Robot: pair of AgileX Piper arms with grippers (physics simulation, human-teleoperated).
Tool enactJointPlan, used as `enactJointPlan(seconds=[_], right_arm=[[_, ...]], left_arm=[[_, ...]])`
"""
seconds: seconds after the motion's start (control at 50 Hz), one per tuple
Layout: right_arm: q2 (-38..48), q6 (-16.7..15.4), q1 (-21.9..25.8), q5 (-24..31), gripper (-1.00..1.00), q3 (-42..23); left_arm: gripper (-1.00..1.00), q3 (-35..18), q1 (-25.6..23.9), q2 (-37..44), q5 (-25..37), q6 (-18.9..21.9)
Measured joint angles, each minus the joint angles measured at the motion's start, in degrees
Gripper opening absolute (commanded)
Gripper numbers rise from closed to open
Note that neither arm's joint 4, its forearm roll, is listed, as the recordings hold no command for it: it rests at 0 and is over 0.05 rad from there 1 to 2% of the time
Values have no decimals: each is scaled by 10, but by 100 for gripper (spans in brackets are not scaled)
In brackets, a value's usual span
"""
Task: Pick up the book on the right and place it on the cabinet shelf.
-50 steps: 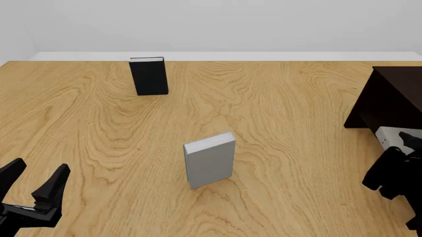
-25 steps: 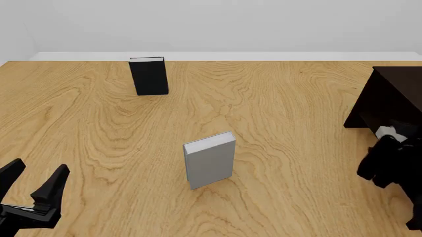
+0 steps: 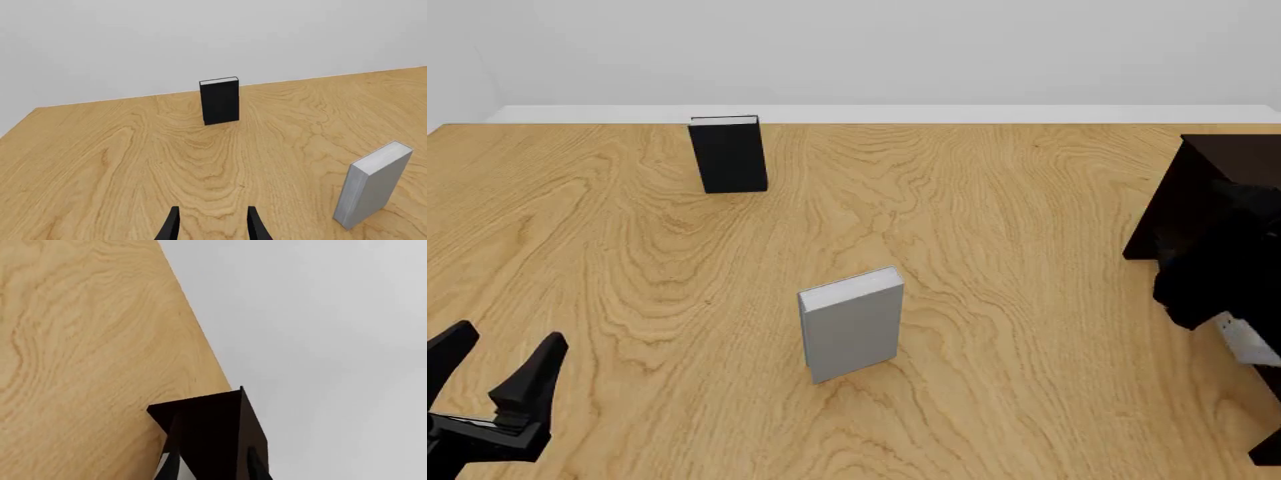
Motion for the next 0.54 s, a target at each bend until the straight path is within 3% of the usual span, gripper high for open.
enactJointPlan(seconds=[0.24,0.54], right_arm=[[-78,37,30,92,100,-31],[-168,58,60,183,100,-50]], left_arm=[[100,0,0,0,0,0],[100,0,-1,-2,0,0]])
